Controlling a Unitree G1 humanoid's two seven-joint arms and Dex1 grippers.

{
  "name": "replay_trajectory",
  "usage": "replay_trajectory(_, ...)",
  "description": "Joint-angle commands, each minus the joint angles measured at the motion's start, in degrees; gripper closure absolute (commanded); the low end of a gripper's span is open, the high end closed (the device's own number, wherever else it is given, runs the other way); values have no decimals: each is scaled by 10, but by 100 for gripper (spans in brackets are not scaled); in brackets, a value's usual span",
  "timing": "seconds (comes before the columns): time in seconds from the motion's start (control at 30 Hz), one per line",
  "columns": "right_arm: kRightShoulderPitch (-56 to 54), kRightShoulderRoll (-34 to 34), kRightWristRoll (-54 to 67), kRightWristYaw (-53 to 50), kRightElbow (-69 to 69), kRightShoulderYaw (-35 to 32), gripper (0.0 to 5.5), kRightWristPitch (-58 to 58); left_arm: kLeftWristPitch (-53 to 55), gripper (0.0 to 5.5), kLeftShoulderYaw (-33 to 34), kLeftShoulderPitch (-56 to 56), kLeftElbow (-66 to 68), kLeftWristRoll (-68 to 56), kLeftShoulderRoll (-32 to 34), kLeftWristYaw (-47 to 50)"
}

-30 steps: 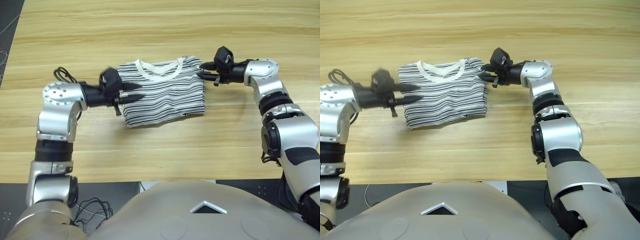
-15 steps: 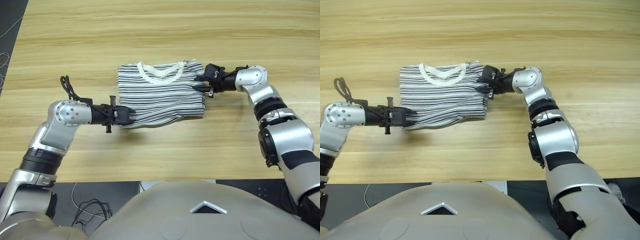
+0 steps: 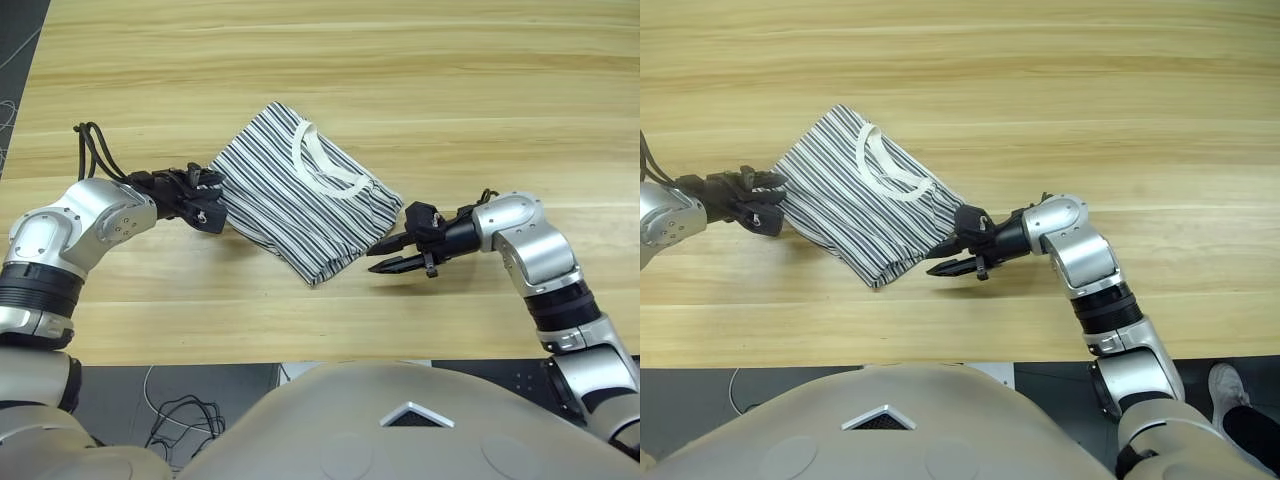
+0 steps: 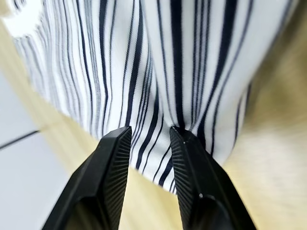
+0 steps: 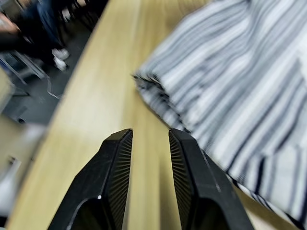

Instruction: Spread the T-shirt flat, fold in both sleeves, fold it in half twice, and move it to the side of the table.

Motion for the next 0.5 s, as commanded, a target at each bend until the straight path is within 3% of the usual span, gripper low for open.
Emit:
replay_trajectory(0.03,15,46,58,-53,-28,-2,411,75,-31,403,-53,-77,57,161,4,209)
replay_trajectory(0.13,4,32,131,-37,-64,-40,411,113,-16,403,-95,-136,106,259,-2,358)
replay_trajectory(0.23,-57,28,207,-34,-66,-101,411,154,-4,403,-95,-177,175,265,-14,442)
replay_trajectory(0.33,-124,67,148,-95,27,-96,411,63,-2,403,-88,-212,242,240,-24,481)
replay_trajectory(0.5,-216,172,-20,-191,317,-9,411,-204,-9,403,-96,-237,310,208,-40,493)
